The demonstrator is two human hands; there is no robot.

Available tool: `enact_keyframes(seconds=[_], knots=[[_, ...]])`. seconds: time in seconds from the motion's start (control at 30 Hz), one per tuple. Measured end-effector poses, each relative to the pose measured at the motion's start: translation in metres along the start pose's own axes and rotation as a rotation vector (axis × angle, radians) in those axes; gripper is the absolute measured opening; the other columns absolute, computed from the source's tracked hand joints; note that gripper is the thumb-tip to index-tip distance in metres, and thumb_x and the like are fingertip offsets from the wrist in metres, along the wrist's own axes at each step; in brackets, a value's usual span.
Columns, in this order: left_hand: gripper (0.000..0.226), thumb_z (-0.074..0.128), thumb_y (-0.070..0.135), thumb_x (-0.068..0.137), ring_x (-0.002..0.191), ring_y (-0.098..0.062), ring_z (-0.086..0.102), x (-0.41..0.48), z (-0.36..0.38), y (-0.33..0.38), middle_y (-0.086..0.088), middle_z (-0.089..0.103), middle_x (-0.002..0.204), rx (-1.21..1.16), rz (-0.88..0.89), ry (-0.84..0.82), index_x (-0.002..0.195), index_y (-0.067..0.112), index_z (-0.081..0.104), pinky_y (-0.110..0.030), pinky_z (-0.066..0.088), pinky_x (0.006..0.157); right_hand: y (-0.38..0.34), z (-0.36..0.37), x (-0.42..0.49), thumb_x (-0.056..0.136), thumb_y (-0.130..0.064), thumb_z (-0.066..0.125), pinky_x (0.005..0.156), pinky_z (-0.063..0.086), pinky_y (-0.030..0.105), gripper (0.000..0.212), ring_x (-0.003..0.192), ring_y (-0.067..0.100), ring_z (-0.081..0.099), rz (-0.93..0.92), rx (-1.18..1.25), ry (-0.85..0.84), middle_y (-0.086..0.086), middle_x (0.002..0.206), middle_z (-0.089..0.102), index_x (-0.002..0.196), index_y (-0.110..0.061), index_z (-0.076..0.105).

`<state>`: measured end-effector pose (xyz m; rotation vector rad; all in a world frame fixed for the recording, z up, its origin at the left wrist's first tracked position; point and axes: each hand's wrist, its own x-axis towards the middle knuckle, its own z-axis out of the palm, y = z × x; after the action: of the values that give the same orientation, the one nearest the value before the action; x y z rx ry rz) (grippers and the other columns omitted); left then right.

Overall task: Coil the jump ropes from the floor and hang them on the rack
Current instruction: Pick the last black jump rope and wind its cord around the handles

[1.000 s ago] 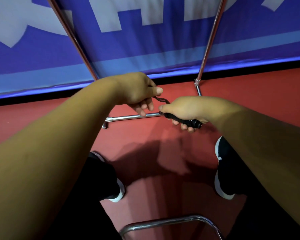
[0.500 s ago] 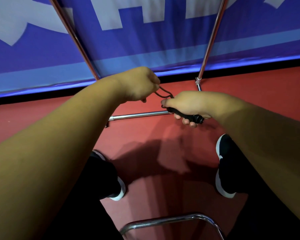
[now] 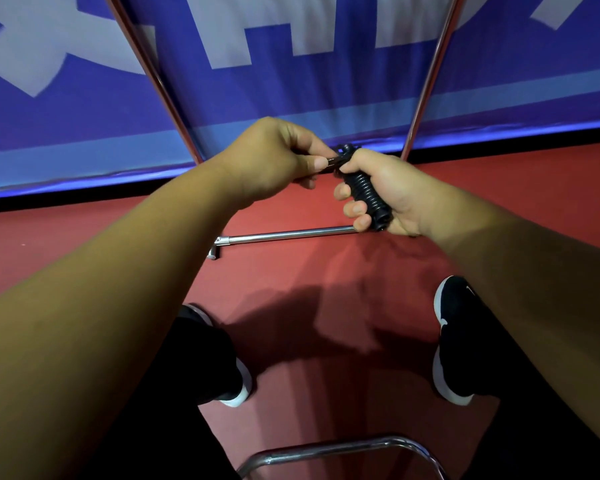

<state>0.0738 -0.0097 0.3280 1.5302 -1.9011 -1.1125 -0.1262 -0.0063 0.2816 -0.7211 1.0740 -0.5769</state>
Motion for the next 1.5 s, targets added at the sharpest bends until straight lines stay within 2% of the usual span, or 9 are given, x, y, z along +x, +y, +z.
enact_keyframes(seconds=[0.1,0.27,0.47,0.67,0.77,1.0,1.17,1.3,1.5], knots=[[0.022,0.067,0.003,0.099,0.070,-0.007,0.069,-0.002,-0.003,-0.001,-0.006,0.074,0.080,-0.020,-0.008,-0.018,0.107,0.019,0.081,-0.019,0.057,0.079,-0.006,-0.002,-0.005,0.094,-0.033,0.046,0.048,0.030,0.025,0.027,0.055,0.016,0.036,-0.019,0.077,-0.069,0.002,0.079,0.047,0.117,-0.019,0.048],[0.020,0.064,-0.004,0.099,0.069,-0.010,0.067,-0.004,-0.007,-0.001,-0.010,0.068,0.081,-0.067,-0.009,-0.069,0.106,0.008,0.078,-0.019,0.057,0.074,-0.006,0.006,-0.005,0.094,-0.071,0.056,0.047,0.029,0.024,0.049,0.050,0.015,0.035,-0.048,0.001,-0.007,-0.001,0.074,0.048,0.114,-0.026,0.054],[0.017,0.065,-0.003,0.099,0.069,-0.012,0.068,0.000,-0.019,-0.002,-0.012,0.068,0.082,-0.140,-0.065,-0.051,0.101,0.009,0.076,-0.019,0.058,0.072,-0.005,0.015,-0.003,0.099,-0.057,0.057,0.047,0.032,0.026,0.038,0.046,0.018,0.037,-0.131,-0.054,0.139,0.001,0.070,0.052,0.101,-0.018,0.057],[0.012,0.069,-0.006,0.094,0.070,-0.017,0.071,0.009,0.007,-0.017,-0.011,0.067,0.083,-0.719,-0.311,0.195,0.090,0.005,0.065,-0.022,0.060,0.070,-0.008,0.026,-0.007,0.104,-0.040,0.054,0.048,0.037,0.029,0.019,0.045,0.020,0.042,-0.322,-0.199,0.190,0.008,0.073,0.054,0.092,-0.025,0.056],[0.006,0.066,-0.005,0.097,0.071,-0.015,0.073,0.014,0.020,-0.017,-0.013,0.069,0.089,-0.919,-0.355,0.275,0.102,-0.003,0.067,-0.019,0.058,0.067,-0.002,0.031,-0.003,0.104,-0.038,0.052,0.044,0.042,0.031,0.017,0.044,0.022,0.048,-0.388,-0.385,0.218,0.006,0.072,0.054,0.096,-0.023,0.053],[0.029,0.046,-0.009,0.102,0.085,-0.015,0.071,0.016,0.036,-0.008,-0.009,0.074,0.106,-0.990,-0.501,0.087,0.108,0.002,0.071,-0.027,0.062,0.085,0.007,0.029,0.004,0.102,-0.042,0.054,0.040,0.050,0.038,0.023,0.047,0.043,0.063,-0.470,-0.620,0.354,0.028,0.080,0.069,0.102,-0.019,0.048],[0.025,0.045,-0.009,0.104,0.089,-0.015,0.071,0.013,0.039,-0.012,-0.010,0.073,0.107,-1.053,-0.562,0.070,0.105,-0.003,0.069,-0.026,0.060,0.092,0.009,0.027,0.005,0.104,-0.040,0.056,0.037,0.045,0.030,0.026,0.044,0.030,0.061,-0.498,-0.651,0.408,0.022,0.080,0.069,0.106,-0.015,0.046],[0.027,0.057,-0.012,0.098,0.086,-0.016,0.076,0.019,0.036,-0.016,-0.016,0.075,0.109,-1.085,-0.487,0.203,0.124,-0.009,0.066,-0.022,0.062,0.078,0.008,0.025,0.007,0.104,-0.041,0.055,0.039,0.048,0.033,0.027,0.044,0.029,0.061,-0.478,-0.626,0.432,0.021,0.081,0.069,0.110,-0.016,0.045],[0.025,0.054,-0.007,0.101,0.084,-0.017,0.070,0.012,0.038,-0.010,-0.010,0.077,0.091,-0.907,-0.416,0.179,0.109,0.007,0.073,-0.023,0.058,0.071,0.008,0.029,0.003,0.106,-0.041,0.053,0.040,0.047,0.031,0.028,0.044,0.023,0.059,-0.469,-0.540,0.400,0.011,0.081,0.065,0.112,-0.014,0.046]])
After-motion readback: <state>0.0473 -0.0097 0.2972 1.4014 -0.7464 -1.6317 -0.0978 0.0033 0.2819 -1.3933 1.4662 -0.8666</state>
